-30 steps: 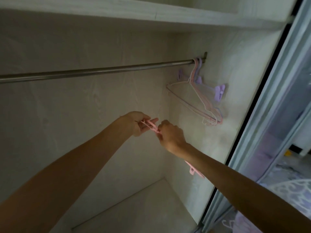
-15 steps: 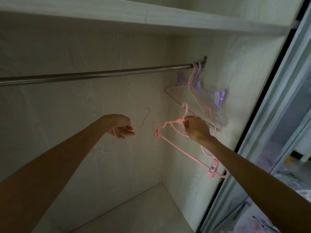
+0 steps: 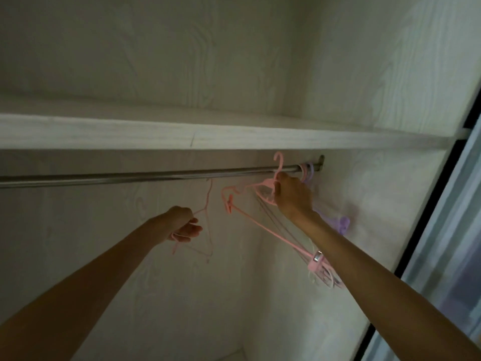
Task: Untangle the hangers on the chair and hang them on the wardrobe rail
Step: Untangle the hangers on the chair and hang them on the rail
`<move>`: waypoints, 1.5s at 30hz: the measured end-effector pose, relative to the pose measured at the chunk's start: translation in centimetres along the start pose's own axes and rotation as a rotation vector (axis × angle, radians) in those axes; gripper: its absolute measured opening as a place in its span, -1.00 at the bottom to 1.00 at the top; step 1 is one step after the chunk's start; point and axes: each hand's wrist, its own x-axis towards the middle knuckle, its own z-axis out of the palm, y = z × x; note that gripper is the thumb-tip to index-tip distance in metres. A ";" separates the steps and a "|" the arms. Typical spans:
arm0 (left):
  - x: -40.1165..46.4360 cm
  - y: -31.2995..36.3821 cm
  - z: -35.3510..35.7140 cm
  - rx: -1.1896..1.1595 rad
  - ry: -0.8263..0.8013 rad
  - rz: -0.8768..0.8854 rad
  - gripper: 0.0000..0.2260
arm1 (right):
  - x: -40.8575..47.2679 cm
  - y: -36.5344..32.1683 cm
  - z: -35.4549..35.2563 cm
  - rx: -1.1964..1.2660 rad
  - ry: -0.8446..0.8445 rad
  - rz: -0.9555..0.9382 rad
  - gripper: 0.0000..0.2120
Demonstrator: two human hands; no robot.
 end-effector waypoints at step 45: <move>-1.4 -2.9 -7.6 0.298 -0.207 0.046 -0.87 | -2.6 0.4 1.8 0.208 -0.136 -0.256 -0.76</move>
